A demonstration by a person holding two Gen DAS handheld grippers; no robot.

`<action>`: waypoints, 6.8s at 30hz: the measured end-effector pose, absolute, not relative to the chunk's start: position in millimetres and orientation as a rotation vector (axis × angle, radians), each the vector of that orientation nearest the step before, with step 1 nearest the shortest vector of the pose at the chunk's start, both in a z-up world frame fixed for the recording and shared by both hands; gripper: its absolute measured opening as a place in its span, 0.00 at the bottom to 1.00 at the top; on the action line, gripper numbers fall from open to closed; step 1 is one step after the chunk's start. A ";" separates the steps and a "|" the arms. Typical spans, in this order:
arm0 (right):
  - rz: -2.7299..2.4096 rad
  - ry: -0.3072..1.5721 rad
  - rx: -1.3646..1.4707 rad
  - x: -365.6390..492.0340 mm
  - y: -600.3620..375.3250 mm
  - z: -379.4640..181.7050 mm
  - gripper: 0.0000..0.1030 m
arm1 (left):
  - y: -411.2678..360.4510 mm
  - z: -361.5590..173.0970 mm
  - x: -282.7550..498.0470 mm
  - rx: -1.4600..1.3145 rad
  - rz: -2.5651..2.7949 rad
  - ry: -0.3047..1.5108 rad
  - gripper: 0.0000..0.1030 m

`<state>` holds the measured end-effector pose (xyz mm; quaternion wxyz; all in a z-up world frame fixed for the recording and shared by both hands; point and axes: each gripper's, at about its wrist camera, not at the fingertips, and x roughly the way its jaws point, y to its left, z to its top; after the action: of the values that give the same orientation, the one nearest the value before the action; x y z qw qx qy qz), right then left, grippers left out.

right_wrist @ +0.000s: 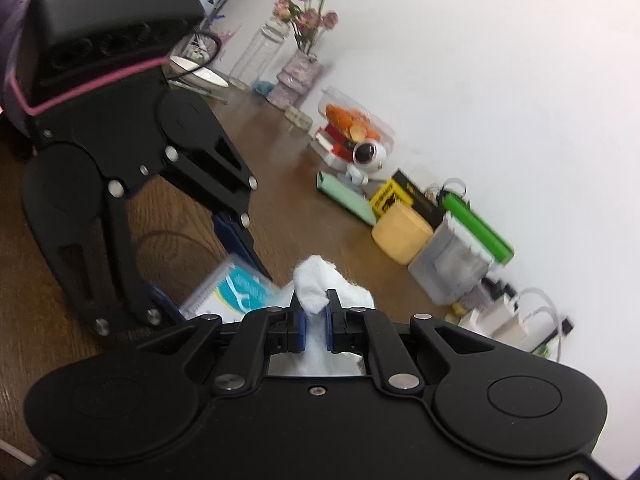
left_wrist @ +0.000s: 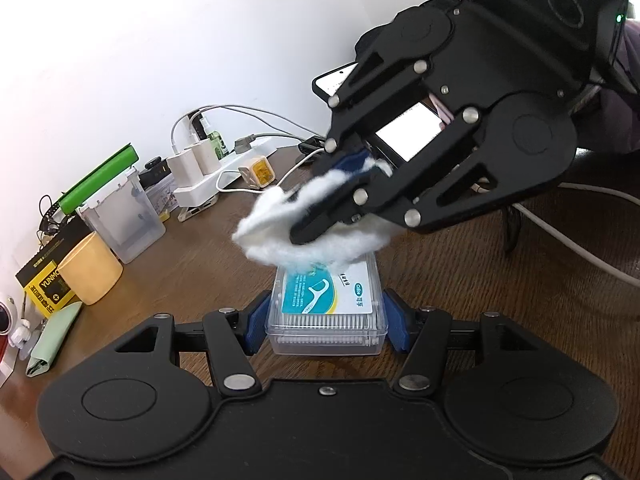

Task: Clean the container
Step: 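Rub the cotton wad across the floss box lid with the right gripper, then sweep the cotton back and forth over the box lid with the right gripper, then press the cotton onto the box edge and rub with the right gripper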

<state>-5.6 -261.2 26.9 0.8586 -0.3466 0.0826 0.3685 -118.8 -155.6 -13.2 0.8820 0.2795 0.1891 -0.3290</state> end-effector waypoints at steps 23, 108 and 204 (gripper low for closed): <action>0.645 0.398 -0.412 -3.2 -256.0 37.2 0.08 | -160.5 -14.1 -133.4 0.621 -0.671 0.367 0.56; 0.569 0.472 -0.331 -14.4 -231.6 40.8 0.06 | -158.9 -14.1 -132.4 0.621 -0.682 0.368 0.56; 0.585 0.548 -0.293 -22.1 -252.0 38.2 0.06 | -157.6 -12.0 -156.5 0.630 -0.697 0.362 0.56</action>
<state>-22.1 -252.0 38.2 0.9103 -0.1421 0.2657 0.2838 -156.5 -157.6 -12.0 0.8760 0.3017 0.1733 -0.3341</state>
